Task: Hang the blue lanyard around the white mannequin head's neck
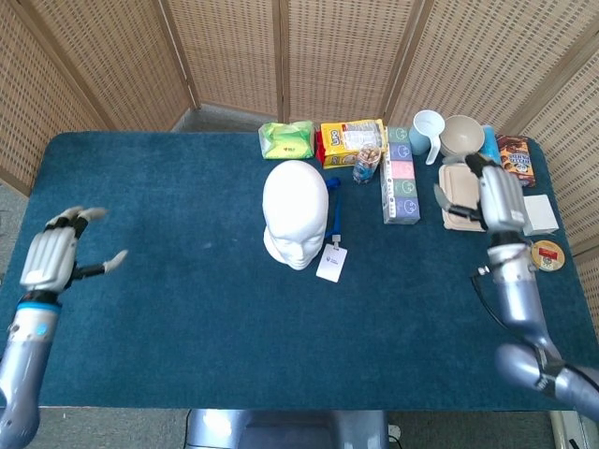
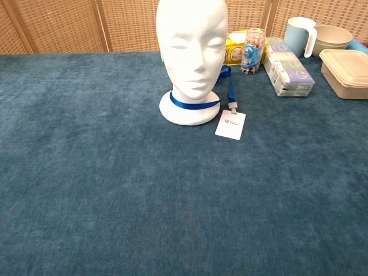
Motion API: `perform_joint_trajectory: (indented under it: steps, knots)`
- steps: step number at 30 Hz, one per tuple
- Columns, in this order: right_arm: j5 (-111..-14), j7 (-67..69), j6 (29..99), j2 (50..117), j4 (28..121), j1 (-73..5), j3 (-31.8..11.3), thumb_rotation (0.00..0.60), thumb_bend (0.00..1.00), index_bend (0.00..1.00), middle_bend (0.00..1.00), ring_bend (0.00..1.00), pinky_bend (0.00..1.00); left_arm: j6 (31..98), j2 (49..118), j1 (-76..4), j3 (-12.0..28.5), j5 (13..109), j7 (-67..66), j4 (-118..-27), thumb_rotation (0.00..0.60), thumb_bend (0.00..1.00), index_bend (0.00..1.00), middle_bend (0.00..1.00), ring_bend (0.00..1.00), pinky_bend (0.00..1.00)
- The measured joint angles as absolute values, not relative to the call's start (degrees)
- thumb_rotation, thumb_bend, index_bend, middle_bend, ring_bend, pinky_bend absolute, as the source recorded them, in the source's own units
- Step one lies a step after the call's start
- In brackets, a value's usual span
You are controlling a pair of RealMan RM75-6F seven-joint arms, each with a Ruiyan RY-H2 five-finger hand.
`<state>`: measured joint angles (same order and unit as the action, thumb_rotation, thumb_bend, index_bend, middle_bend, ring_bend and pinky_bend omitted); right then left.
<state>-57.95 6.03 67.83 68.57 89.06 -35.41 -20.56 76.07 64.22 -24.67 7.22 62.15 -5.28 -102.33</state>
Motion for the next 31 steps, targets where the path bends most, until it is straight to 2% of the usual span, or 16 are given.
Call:
perform_joint_trajectory:
  steps: [7, 12, 17, 22, 31]
  knots:
    - [-62.2, 4.6, 75.4, 67.2, 94.9, -27.2, -15.0, 0.381, 0.37, 0.43, 0.40, 0.35, 0.40, 82.7, 62.8, -17.3, 1.0, 70.6, -3.7, -102.8, 0.319, 0.18, 0.29, 0.27, 0.17, 0.16]
    - [-64.4, 1.4, 79.2, 67.0, 96.8, -23.3, -11.6, 0.381, 0.37, 0.45, 0.41, 0.35, 0.40, 87.5, 62.8, -12.3, -1.5, 74.3, -1.9, -102.6, 0.319, 0.17, 0.33, 0.28, 0.20, 0.17]
    - [-68.1, -3.8, 86.9, 67.4, 98.6, -17.8, -7.5, 0.379, 0.37, 0.46, 0.43, 0.37, 0.40, 92.6, 63.7, -6.2, -5.2, 78.5, -1.1, -101.6, 0.316, 0.17, 0.35, 0.29, 0.21, 0.18]
    - [-71.6, -7.7, 92.4, 67.8, 100.5, -12.7, -4.5, 0.379, 0.39, 0.46, 0.44, 0.37, 0.40, 94.5, 64.4, -3.0, -6.5, 79.8, -2.2, -101.2, 0.316, 0.17, 0.35, 0.29, 0.21, 0.18]
    - [-74.2, -10.9, 95.9, 66.9, 102.6, -7.4, -1.5, 0.379, 0.39, 0.46, 0.44, 0.37, 0.40, 96.7, 64.7, -0.2, -6.9, 83.1, -2.7, -102.3, 0.315, 0.17, 0.36, 0.30, 0.21, 0.18]
